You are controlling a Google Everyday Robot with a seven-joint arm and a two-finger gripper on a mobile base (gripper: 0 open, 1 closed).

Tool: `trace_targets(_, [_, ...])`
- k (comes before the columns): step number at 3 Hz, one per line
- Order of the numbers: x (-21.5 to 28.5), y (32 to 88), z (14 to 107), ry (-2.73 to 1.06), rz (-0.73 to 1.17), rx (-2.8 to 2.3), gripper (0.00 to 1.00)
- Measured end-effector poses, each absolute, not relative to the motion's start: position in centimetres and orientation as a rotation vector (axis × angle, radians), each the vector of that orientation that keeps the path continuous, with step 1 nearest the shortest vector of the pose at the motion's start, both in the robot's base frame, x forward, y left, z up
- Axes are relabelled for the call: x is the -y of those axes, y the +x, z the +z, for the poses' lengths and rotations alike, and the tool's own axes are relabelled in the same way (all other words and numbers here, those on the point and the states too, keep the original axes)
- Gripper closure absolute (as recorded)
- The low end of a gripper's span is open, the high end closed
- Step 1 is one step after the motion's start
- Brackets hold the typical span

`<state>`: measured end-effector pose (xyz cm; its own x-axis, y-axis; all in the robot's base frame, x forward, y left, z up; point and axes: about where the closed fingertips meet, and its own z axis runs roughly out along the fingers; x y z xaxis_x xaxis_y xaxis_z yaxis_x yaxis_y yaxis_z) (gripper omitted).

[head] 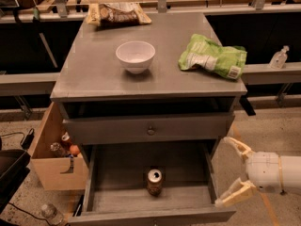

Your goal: Pick orange can from middle drawer and place on counter

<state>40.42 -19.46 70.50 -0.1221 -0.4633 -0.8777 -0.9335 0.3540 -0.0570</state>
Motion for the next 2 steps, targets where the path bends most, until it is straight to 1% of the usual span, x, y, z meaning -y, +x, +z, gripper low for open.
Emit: trace_targets(2, [12.9,45.6,60.1,-1.284,0.802,-1.605,0.00])
